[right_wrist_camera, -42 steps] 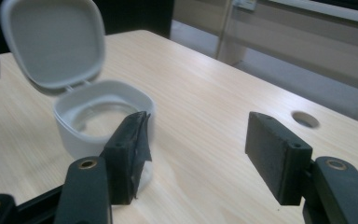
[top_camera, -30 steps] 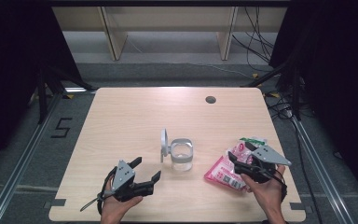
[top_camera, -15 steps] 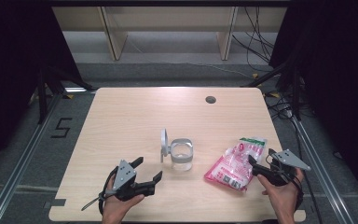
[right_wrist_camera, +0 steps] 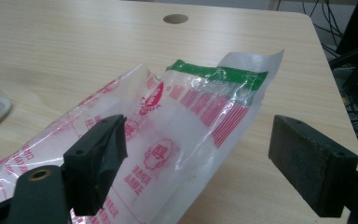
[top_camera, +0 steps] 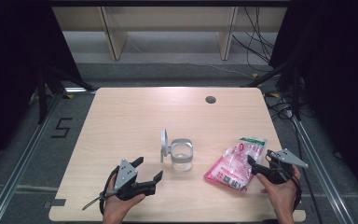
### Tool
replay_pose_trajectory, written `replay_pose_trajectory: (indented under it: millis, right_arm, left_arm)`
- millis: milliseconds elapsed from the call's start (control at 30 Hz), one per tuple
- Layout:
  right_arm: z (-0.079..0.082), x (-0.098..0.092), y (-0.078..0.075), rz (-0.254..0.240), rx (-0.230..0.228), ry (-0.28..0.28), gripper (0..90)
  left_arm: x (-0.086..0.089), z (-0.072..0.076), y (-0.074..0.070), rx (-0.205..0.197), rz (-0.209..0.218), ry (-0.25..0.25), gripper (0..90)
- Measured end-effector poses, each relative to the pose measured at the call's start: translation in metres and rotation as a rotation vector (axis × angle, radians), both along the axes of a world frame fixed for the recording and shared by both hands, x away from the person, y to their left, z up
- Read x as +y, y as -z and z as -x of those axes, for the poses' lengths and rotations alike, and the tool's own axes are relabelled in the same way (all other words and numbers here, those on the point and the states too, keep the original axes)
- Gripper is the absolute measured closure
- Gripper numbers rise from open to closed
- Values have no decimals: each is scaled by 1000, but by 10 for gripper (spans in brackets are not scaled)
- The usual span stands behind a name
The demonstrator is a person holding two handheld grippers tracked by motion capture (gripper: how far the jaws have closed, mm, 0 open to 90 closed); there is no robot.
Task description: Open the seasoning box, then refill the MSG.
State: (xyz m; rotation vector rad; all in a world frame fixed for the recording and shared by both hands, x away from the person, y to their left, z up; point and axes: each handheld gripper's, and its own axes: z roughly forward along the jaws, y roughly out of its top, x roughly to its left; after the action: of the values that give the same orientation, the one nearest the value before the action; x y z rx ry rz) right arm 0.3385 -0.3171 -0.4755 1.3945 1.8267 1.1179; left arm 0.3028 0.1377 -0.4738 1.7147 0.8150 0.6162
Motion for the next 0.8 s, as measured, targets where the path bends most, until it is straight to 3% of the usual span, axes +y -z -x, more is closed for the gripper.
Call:
replay_pose_trajectory:
  millis: [100,200,300,333,400,433,467,500,533,567,600,633,700,733,767,800]
  right_arm:
    - [-4,1,2,-10,-2,-1,198]
    - [-6,4,5,-29,35,17,199]
    - [-9,3,7,-12,39,7,202]
    - [-10,1,7,0,35,-15,202]
    - [-12,1,9,2,19,-8,205]
    - [-9,5,8,-43,51,15,207]
    - [-9,5,8,-51,52,8,207]
    - [-13,0,10,16,32,-18,207]
    - [-13,0,10,16,32,-18,207]
    - [-12,3,10,-18,52,1,208]
    - [-14,2,10,-22,45,-24,209]
    - [-15,3,12,-7,37,-18,210]
    - [-14,5,11,-32,72,2,211]
    - [-14,4,12,-24,70,-1,211]
    - [-18,2,14,6,35,-14,212]
    - [-17,2,13,-13,50,-17,212]
  left_arm:
    - [-1,0,0,7,5,-6,151]
    - [0,0,-1,5,3,-11,151]
    - [-1,1,-1,17,16,-22,151]
    - [-1,1,-2,11,10,-15,151]
    - [-1,0,-2,6,-3,-11,151]
    - [-1,-1,-1,1,-4,-10,151]
    - [-1,-1,-1,1,-3,-9,151]
    - [-2,-1,-1,0,1,-10,151]
    - [-3,-1,-1,-2,8,-9,151]
    - [-4,1,0,21,28,-20,151]
    - [-4,0,0,20,28,-20,151]
    - [-4,0,0,18,26,-20,151]
    - [-4,0,0,18,24,-19,151]
    - [-4,0,0,18,23,-20,151]
    - [-4,0,0,14,19,-16,151]
    - [-3,-1,-1,5,-2,-10,151]
